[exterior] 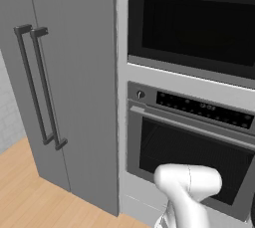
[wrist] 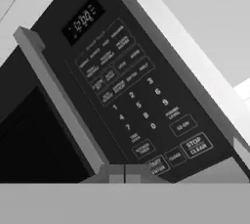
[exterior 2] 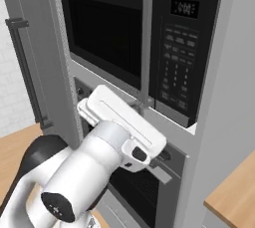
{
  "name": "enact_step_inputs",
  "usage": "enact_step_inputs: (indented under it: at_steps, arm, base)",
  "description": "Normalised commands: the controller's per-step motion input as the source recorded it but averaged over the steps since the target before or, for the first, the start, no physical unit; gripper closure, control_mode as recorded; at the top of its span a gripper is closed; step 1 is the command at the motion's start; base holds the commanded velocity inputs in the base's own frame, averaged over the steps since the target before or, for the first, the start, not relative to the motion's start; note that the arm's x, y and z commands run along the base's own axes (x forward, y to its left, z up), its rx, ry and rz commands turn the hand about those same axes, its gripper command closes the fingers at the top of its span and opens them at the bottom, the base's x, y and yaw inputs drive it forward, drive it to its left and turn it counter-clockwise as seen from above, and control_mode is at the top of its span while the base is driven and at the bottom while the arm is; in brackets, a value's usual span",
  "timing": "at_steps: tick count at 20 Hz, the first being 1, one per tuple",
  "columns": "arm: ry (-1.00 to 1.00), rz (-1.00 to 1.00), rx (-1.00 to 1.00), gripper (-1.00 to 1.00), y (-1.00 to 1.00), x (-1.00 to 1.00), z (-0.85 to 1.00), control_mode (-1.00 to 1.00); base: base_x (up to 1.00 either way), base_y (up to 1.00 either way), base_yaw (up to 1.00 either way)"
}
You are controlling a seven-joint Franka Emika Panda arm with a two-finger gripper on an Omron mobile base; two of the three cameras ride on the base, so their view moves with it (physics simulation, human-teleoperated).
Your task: Pick the garlic from the sink and place it in the bowl. Then pick the bowl and place it in the microwave. Then close the microwave door and press the start button.
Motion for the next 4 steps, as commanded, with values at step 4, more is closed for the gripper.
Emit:
enact_step_inputs:
  at_steps: [4]
  arm:
    - [-0.30, 0.00, 0.05, 1.00, 0.30, -0.92, 0.58, -1.00]
  base:
    - [0.00, 0.00, 0.00]
